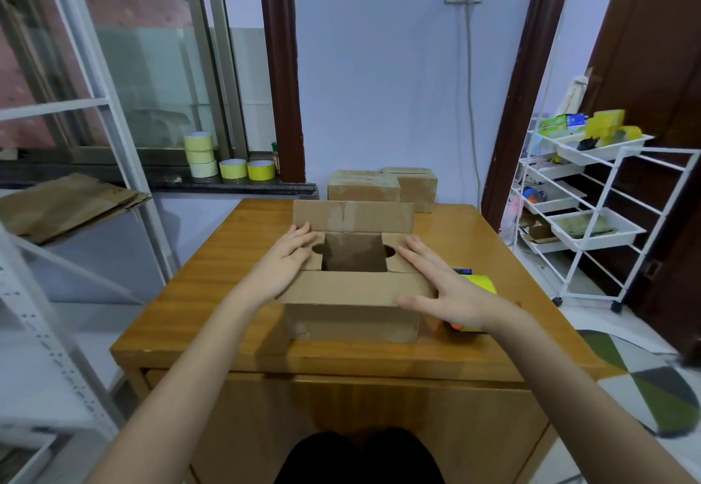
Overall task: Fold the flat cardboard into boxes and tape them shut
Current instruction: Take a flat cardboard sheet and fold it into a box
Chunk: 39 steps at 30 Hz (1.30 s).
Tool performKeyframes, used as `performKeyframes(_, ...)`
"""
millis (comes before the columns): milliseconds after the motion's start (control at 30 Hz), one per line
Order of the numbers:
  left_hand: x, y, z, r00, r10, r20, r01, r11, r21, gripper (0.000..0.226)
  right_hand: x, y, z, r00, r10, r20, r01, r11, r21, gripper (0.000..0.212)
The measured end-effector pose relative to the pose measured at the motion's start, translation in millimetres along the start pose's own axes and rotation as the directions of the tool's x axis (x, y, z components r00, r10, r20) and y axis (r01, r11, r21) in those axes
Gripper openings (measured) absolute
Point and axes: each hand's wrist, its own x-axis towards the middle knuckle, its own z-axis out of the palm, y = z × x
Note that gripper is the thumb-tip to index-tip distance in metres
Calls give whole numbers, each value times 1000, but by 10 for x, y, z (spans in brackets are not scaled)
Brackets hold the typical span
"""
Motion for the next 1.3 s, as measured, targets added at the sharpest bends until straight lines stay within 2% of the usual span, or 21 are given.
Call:
performKeyframes(100, -15, 37, -31, 1000, -10, -27, 7, 991, -134, 38, -19, 31, -72, 999, -6, 40, 6, 1000, 0, 101)
performKeyframes(233, -115, 112, -72, 989, -57, -135, 9, 945, -328, 33, -7, 59, -90, 1000, -19, 13, 17, 995, 95, 92)
performKeyframes(300, -159, 75, -91, 989, -84, -120, 31, 918, -394, 29, 9, 68, -94, 1000, -14, 0, 14, 993, 117, 88)
performKeyframes(400, -222, -66, -124, 998, 10, -59, -33, 910, -413, 52, 38, 38, -125, 996, 46, -82, -25, 970, 242, 76)
performKeyframes(467, -283, -143, -121, 1000, -12, -13, 5, 905, -426, 72, 58, 2, -134, 978, 132, -159, -72, 939, 335, 59)
performKeyframes(533, -299, -212, -103, 1000, -28, -8, 22, 895, -447, 84, 95, -34, -132, 957, 173, -232, -87, 937, 339, 52)
performKeyframes(567, -296, -218, -86, 999, -29, -36, 11, 900, -437, 77, 122, -34, -126, 948, 173, -267, -86, 947, 309, 53)
performKeyframes(633, -293, -140, -24, 992, -31, -122, -22, 913, -407, 36, 185, -8, -104, 935, 151, -320, -64, 962, 267, 50)
performKeyframes(667, -285, -90, -3, 983, -12, -184, -60, 922, -382, 22, 210, 2, -90, 931, 139, -338, -47, 963, 267, 44)
performKeyframes(767, -229, -76, 36, 950, -12, -311, -105, 928, -358, 11, 266, 59, -37, 915, 98, -391, 3, 968, 249, 16)
performKeyframes(833, -219, -93, 67, 941, -38, -337, -86, 935, -345, 25, 280, 84, -14, 898, 111, -425, 1, 967, 255, 7)
performKeyframes(967, -232, -98, 110, 942, -107, -317, -11, 936, -351, 42, 320, 85, -10, 871, 164, -464, -25, 956, 292, 44)
performKeyframes(1100, -204, -38, 90, 957, -128, -262, 29, 936, -351, 62, 320, 98, -45, 907, 108, -407, 26, 951, 309, 78)
performKeyframes(1200, -202, -19, 90, 968, -87, -237, 6, 946, -323, 66, 327, 108, -48, 929, 99, -356, 58, 913, 405, 83)
performKeyframes(1300, -206, -21, 117, 970, -68, -234, -10, 949, -315, 64, 333, 135, -25, 926, 128, -355, 77, 857, 509, 79)
